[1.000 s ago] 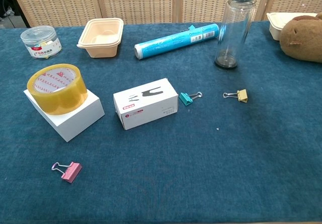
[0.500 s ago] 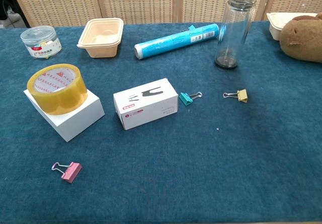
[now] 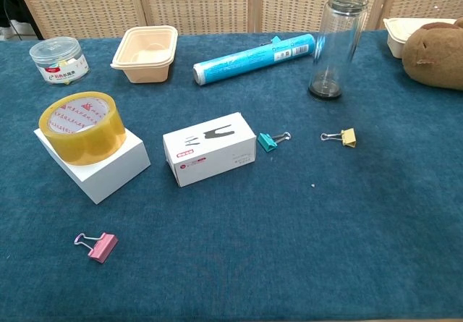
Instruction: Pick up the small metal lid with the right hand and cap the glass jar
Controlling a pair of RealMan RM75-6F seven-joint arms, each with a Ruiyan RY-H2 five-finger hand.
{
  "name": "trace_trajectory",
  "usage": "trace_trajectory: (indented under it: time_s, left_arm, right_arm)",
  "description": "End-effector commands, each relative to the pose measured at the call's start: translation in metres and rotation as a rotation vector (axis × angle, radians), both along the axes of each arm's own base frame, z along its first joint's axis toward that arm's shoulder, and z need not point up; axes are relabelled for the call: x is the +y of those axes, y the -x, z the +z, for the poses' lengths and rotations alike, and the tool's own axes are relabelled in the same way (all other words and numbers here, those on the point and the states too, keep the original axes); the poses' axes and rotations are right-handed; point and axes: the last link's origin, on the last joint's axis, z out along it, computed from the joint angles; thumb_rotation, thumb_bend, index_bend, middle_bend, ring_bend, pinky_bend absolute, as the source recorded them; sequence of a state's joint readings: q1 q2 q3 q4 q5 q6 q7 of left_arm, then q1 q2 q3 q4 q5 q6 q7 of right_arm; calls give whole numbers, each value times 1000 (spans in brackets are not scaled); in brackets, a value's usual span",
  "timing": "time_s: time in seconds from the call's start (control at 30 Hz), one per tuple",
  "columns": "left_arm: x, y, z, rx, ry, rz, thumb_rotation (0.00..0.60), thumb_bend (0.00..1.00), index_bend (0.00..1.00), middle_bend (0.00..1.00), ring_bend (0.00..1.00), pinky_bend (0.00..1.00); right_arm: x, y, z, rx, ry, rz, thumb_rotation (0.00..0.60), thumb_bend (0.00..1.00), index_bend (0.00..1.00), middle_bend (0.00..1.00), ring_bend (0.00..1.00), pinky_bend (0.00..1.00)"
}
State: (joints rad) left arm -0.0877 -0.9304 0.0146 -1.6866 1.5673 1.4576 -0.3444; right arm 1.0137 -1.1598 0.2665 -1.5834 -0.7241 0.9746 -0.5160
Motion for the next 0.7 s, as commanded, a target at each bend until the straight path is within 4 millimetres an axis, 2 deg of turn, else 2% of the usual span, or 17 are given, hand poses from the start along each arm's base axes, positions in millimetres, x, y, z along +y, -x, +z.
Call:
trace_trajectory:
  time_s: [0.03, 0.07, 0.13, 0.23, 0.33, 0.43, 0.6, 0.7]
  left_arm:
    - [0, 0, 0, 1, -2, 0, 600, 0, 0, 0, 0, 0]
    - [0, 0, 0, 3, -3, 0, 600, 0, 0, 0, 0, 0]
    - [-2, -1, -1, 8, -1, -7, 600, 0, 0, 0, 0, 0]
    - [-3, -1, -2, 15, 2, -18, 600, 0, 0, 0, 0, 0]
    - [-4, 0, -2, 27, -9, -19, 600, 0, 0, 0, 0, 0]
    - [-6, -2, -3, 46, -23, -30, 600, 0, 0, 0, 0, 0]
    - [-9, -4, -7, 67, -36, -35, 600, 0, 0, 0, 0, 0]
    - [-12, -5, -8, 73, -43, -38, 600, 0, 0, 0, 0, 0]
  right_arm:
    - [35, 36, 23, -33, 56, 25, 600, 543, 249, 0, 0, 0]
    - [44, 47, 26, -36, 69, 27, 600, 453, 208, 0, 0, 0]
    - [71, 82, 34, -26, 104, 20, 600, 174, 94, 0, 0, 0]
    - [98, 113, 39, -43, 116, 16, 600, 38, 15, 0, 0, 0]
    - [127, 146, 43, -50, 127, -6, 600, 9, 0, 0, 0, 0]
    - [164, 183, 43, -33, 121, -53, 600, 0, 0, 0, 0, 0]
    - [201, 218, 40, -70, 153, -110, 600, 0, 0, 0, 0, 0]
    - [208, 229, 42, -95, 177, -122, 600, 0, 0, 0, 0, 0]
